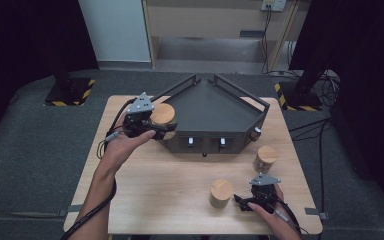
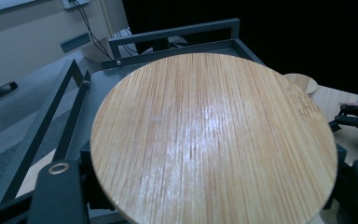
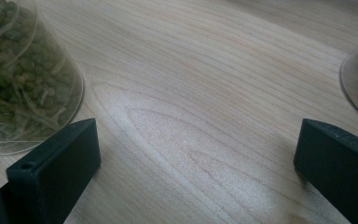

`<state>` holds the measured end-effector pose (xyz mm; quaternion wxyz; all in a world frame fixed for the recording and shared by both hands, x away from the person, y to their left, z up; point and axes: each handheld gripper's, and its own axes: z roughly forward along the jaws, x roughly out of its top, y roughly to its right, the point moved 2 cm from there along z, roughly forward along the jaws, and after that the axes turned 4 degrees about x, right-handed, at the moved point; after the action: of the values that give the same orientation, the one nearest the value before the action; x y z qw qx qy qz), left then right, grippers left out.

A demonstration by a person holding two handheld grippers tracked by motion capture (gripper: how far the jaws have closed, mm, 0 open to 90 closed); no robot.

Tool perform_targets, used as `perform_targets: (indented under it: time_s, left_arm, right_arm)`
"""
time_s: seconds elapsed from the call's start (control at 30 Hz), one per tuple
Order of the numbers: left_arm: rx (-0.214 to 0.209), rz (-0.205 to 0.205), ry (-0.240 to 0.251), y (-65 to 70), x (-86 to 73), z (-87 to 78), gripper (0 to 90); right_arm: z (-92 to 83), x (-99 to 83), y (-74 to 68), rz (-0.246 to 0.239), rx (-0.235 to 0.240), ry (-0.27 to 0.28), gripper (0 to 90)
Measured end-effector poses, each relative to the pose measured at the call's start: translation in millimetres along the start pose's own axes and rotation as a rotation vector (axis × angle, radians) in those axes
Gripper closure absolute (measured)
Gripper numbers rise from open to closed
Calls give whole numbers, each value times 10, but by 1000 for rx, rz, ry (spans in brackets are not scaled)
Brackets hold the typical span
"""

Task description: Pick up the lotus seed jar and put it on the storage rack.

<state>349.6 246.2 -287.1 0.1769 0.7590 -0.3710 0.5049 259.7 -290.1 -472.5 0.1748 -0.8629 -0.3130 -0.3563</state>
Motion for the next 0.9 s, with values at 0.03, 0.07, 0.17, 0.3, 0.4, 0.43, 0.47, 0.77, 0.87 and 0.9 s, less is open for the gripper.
perform_targets:
  time_s: [0.03,0.07,0.17,0.3,0.4,0.43,0.47,0.77,0.87,0.9]
  left_arm:
    - [0,-1,-2,-14,5,18,245]
    - [-1,-2,-4,-30,11,43,245]
    - [-2,1,-15,-57,32,101,245]
    - [-5,12,-21,-80,62,182,245]
    - [-6,26,-28,-96,89,255,245]
    - [-7,29,-32,-102,99,280,245]
    - [-8,30,-34,-109,106,299,245]
    - [-21,42,-41,-178,154,492,245]
    - [-22,38,-38,-205,150,557,245]
    - [-24,40,-38,-218,154,577,245]
  right_arm:
    - [0,0,0,0,0,0,4]
    - [0,0,1,-1,0,0,4]
    - [0,0,0,-1,0,0,4]
    - [0,0,1,-1,0,0,4]
    - [1,0,2,-2,0,1,3]
    - [1,0,2,-2,0,0,3]
    - [1,0,2,-2,0,1,4]
    - [0,1,2,-3,0,0,4]
    - [1,1,3,-4,0,0,4]
    - [1,1,2,-4,0,0,4]
